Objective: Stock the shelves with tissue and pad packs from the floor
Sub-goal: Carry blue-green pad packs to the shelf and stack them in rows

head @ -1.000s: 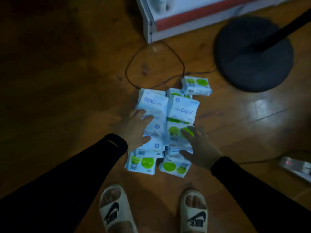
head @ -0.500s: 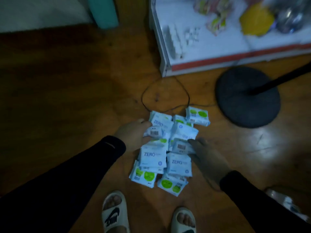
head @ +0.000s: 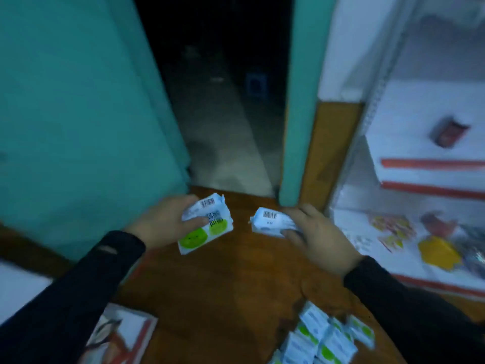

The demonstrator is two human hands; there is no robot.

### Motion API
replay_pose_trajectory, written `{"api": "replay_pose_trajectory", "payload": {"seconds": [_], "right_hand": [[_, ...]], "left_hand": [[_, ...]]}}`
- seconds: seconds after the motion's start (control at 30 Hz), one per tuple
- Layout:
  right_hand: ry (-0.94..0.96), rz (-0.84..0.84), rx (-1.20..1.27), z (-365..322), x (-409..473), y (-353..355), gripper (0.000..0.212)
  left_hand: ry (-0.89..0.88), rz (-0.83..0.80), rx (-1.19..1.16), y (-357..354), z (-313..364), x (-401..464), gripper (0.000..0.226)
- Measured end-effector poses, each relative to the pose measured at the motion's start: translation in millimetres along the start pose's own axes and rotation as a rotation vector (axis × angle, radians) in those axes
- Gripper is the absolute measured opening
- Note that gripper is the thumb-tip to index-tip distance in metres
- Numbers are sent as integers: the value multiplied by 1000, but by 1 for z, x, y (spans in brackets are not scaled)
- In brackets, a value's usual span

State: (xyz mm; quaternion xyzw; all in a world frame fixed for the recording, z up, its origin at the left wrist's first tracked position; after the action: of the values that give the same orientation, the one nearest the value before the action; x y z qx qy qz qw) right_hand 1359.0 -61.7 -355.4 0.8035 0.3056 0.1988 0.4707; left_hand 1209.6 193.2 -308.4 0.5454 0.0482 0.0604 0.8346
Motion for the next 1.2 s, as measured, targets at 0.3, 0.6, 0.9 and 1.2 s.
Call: {"api": "replay_pose_trajectory", "payload": {"seconds": [0.3, 0.6, 0.9, 1.2], "right_hand": [[629, 11, 103, -318, 3, 87, 36], [1184, 58, 247, -588, -73, 53, 36], [1387, -178, 269, -783, -164, -36, 37], [1198, -242, 104, -856, -147, -98, 40]], "left_hand": [[368, 419, 167, 262, -4, -296, 55], [779, 728, 370, 359, -4, -575, 64], [1038, 721, 400, 384, -58, -736, 63], [1112, 597, 394, 381, -103, -765, 50]]}}
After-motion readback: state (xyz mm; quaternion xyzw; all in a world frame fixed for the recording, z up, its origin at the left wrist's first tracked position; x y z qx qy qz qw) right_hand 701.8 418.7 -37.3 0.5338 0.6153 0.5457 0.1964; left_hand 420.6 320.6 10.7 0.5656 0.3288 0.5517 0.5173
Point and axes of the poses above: each hand's wrist, its own x-axis towards the middle knuckle, its own y-axis out of the back of the hand, z = x × y, the point moved 3 cm from there along x, towards the middle knuckle, and after that the axes turned 13 degrees about -y, right-handed, at the moved point
